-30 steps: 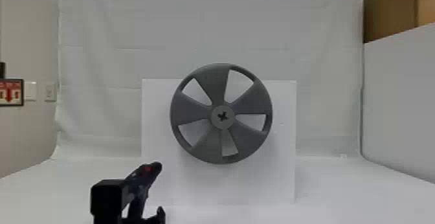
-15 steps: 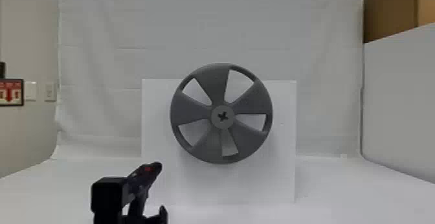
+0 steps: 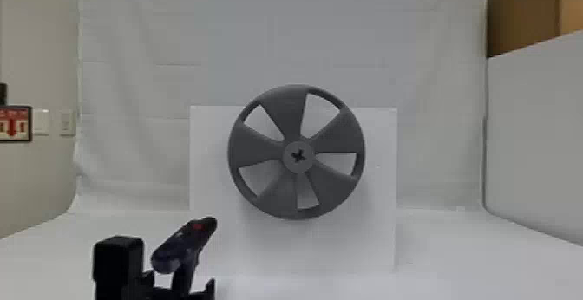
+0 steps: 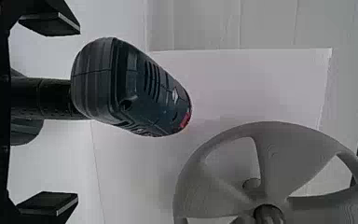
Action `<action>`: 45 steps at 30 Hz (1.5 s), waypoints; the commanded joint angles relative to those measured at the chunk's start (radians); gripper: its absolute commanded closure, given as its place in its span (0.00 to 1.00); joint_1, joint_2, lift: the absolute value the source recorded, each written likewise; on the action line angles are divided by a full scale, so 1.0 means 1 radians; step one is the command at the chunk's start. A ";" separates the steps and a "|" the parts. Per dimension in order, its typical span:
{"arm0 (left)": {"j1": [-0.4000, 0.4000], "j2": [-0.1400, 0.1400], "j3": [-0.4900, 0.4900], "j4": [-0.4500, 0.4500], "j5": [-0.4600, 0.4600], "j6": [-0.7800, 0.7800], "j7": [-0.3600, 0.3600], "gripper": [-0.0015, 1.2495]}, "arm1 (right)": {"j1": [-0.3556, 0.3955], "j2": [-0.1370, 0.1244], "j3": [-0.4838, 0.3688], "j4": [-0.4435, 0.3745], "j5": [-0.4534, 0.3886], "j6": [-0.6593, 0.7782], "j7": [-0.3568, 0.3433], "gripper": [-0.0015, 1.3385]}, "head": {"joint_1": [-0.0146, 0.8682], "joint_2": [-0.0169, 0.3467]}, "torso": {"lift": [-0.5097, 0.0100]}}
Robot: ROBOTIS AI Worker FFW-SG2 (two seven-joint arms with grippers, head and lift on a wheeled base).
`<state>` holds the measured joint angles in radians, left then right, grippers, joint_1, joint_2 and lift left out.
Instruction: Grasp the drill and bring into the middle of wheel
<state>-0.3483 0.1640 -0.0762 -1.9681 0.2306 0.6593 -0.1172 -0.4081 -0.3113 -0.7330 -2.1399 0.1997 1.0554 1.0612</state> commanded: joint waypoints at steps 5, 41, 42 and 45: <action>-0.001 0.000 0.108 0.005 -0.040 0.000 -0.170 0.03 | 0.003 0.000 -0.002 0.000 -0.002 0.000 0.000 0.10 | 0.02 0.05 | 0.20; 0.000 0.002 0.351 0.046 -0.189 0.023 -0.167 0.03 | 0.012 -0.011 -0.019 0.000 -0.013 0.000 0.000 0.10 | 0.02 0.05 | 0.20; 0.003 0.002 0.348 0.041 -0.188 0.023 -0.153 0.03 | 0.012 -0.011 -0.020 0.000 -0.013 0.000 0.000 0.10 | 0.02 0.05 | 0.20; 0.006 0.002 0.345 0.037 -0.178 0.023 -0.130 0.03 | 0.012 -0.011 -0.020 0.000 -0.014 0.000 0.000 0.10 | 0.02 0.05 | 0.20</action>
<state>-0.3476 0.1657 0.2741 -1.9224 0.0397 0.6838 -0.2618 -0.3958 -0.3222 -0.7523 -2.1399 0.1869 1.0554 1.0612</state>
